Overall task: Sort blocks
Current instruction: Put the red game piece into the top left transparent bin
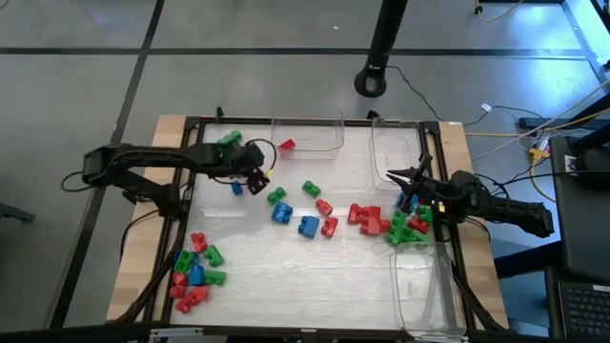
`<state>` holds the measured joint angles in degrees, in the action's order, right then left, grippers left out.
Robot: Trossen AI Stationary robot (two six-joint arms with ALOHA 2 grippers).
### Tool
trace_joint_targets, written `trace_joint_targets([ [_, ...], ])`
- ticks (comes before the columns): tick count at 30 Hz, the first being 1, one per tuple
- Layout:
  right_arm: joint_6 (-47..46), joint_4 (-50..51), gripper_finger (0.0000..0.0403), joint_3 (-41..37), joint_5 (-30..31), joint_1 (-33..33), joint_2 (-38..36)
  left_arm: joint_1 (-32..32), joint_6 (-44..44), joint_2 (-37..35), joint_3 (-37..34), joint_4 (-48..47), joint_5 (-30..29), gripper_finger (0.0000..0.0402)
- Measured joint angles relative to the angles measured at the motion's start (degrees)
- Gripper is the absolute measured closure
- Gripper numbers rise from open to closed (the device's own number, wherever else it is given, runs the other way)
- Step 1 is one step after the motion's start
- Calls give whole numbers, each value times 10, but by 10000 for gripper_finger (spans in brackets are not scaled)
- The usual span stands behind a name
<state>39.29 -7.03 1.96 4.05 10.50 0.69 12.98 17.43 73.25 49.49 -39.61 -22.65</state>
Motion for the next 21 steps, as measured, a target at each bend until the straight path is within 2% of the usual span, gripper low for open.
trace_joint_targets([
  [6, 0, 0, 359, 0, 0, 0, 0, -2, 19, 0, -36, -9, -6, 149],
  [11, 0, 0, 359, 0, 0, 0, 0, -7, -15, 0, -65, -1, -9, 149],
  [17, 0, -1, 359, 0, 0, 0, 0, -31, -79, 8, -78, 18, -79, 149],
  [21, 0, -2, 358, 0, 1, 0, 0, -45, -124, 30, -78, 27, -99, 149],
])
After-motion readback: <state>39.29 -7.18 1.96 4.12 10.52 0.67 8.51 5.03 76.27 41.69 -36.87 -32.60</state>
